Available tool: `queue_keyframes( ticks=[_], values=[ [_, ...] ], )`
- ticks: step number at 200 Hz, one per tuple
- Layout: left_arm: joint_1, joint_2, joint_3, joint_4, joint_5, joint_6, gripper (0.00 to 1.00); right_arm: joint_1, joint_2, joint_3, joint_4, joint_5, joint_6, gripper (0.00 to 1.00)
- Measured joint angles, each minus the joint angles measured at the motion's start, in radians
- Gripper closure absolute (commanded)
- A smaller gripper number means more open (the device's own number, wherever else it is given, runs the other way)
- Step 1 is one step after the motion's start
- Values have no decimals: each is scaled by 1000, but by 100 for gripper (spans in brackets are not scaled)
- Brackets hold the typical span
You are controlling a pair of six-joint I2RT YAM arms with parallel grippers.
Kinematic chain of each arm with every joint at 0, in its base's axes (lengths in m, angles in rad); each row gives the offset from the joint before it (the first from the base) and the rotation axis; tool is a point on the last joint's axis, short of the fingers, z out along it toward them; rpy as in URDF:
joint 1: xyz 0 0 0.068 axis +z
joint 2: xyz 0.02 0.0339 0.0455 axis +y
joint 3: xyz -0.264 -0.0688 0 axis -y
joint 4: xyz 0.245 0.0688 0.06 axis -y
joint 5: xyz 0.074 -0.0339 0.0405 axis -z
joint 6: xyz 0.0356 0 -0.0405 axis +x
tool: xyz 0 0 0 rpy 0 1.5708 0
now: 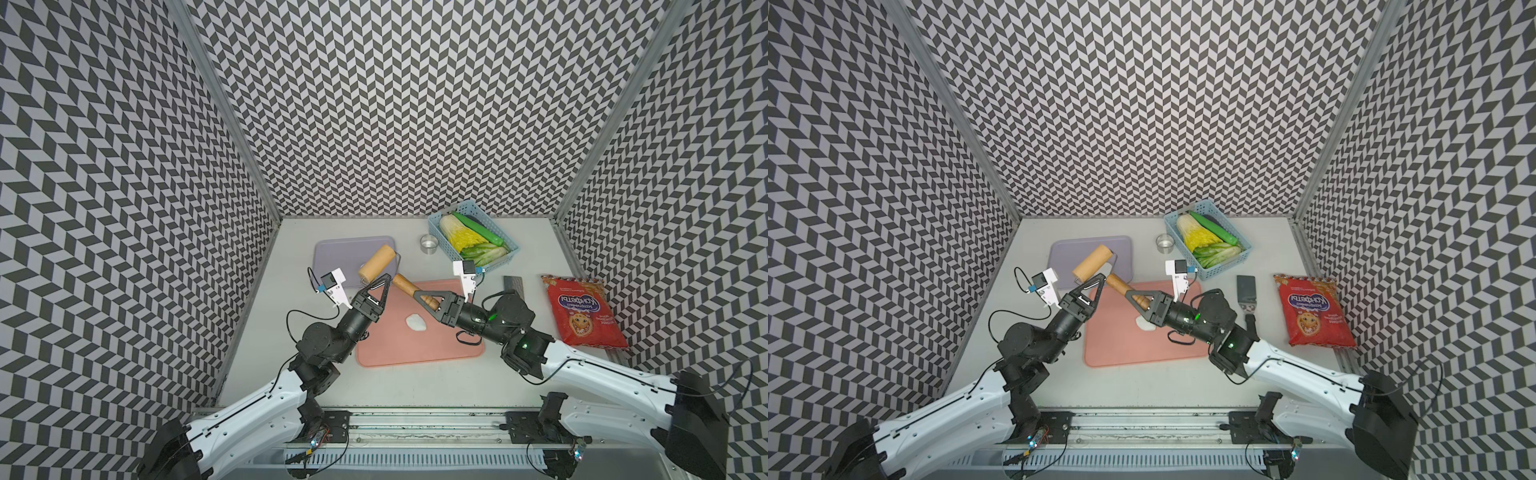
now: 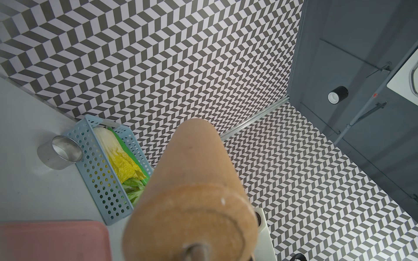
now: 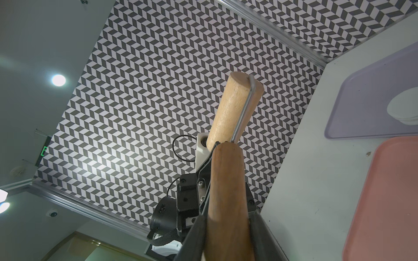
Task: Roll out the dumpling wrappers from the dough
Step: Pick up the rolling pin from the center of the board.
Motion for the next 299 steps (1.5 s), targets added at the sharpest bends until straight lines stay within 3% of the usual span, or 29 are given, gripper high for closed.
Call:
queue_keyframes(
  ticks=[21,40,106,139,219,276,299],
  values=[
    [0,-8,8,-71,22,33,34,-34,-23,0,-53,38,-25,100],
    [-2,-10,29,-129,36,55,26,-69,-49,0,-116,64,-49,100],
    [13,-46,131,-461,39,146,21,-215,-186,-34,-352,83,-154,100],
    [21,-20,132,-529,97,164,13,-241,-219,-109,-394,75,-164,100],
    [21,187,122,-388,261,123,0,-241,-227,-173,-286,-80,-141,100],
    [21,266,133,-231,299,83,0,-228,-258,-211,-167,-119,-119,100],
    [20,296,151,-180,299,72,6,-211,-266,-235,-119,-119,-107,100]
  ],
)
